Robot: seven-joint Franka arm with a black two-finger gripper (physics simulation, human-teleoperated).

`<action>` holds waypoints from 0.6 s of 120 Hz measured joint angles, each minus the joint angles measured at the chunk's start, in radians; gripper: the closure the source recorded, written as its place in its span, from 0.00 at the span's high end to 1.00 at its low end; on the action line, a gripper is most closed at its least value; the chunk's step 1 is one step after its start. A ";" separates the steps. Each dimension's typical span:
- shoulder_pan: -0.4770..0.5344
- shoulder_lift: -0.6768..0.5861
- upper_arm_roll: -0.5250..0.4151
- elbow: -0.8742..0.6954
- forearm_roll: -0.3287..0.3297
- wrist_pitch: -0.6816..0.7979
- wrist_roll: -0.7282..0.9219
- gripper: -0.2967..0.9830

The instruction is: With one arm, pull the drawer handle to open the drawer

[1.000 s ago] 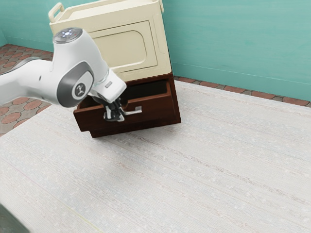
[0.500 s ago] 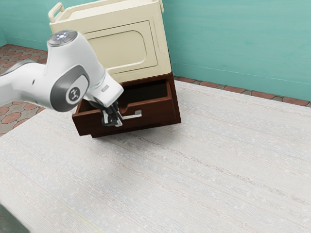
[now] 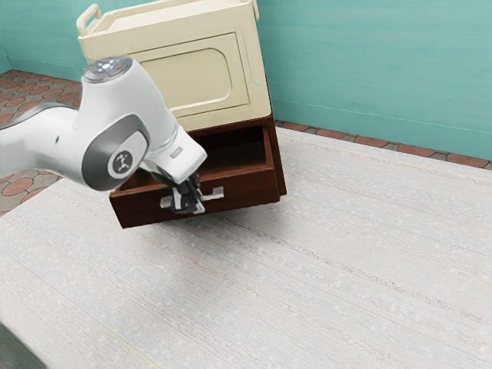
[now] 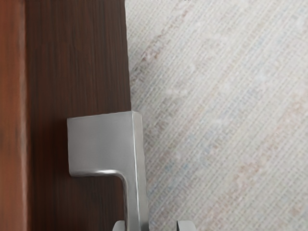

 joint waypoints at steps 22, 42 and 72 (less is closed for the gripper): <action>-0.006 -0.018 -0.002 -0.016 -0.001 -0.001 -0.011 0.27; -0.011 -0.038 -0.002 -0.030 -0.001 -0.002 -0.018 0.26; -0.011 -0.075 -0.012 -0.059 0.001 -0.011 -0.028 0.28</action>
